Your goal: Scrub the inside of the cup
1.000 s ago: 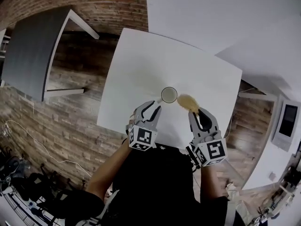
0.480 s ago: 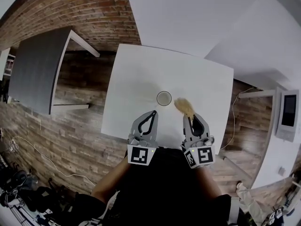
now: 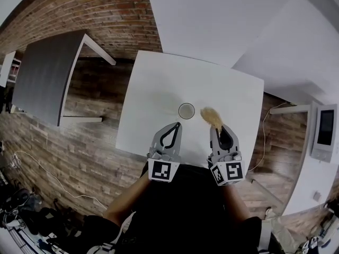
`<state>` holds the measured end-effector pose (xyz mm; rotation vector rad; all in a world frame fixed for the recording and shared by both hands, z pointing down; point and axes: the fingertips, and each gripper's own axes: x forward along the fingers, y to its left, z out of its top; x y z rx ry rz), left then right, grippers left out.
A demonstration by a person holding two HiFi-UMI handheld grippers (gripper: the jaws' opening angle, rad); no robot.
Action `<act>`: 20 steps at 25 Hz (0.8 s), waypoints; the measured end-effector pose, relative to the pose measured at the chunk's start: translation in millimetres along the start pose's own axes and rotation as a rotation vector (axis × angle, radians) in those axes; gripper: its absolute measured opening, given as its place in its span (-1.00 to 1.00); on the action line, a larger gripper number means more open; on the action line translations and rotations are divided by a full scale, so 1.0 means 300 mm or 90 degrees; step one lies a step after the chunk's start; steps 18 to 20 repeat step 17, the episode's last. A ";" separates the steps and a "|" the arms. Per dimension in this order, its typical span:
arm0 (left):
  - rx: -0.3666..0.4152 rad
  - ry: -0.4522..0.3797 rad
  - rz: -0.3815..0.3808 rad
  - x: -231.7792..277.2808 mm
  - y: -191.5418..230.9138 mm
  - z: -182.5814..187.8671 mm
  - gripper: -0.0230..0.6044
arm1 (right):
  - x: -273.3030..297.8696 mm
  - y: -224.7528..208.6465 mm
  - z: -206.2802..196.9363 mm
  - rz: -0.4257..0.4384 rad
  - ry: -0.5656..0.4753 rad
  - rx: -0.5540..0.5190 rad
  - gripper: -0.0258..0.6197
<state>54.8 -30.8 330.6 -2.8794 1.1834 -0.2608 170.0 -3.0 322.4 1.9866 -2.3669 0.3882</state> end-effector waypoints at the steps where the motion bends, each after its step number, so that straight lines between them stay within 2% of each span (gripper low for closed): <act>1: 0.001 0.000 0.002 -0.004 0.002 0.004 -0.92 | -0.003 0.001 0.006 -0.001 -0.002 -0.001 -0.75; 8: 0.011 0.007 0.011 0.003 0.039 -0.013 -0.92 | 0.029 0.003 -0.007 -0.006 0.005 -0.007 -0.75; 20: 0.011 0.001 0.019 -0.023 0.022 0.008 -0.92 | -0.014 0.015 0.011 -0.006 -0.002 -0.015 -0.75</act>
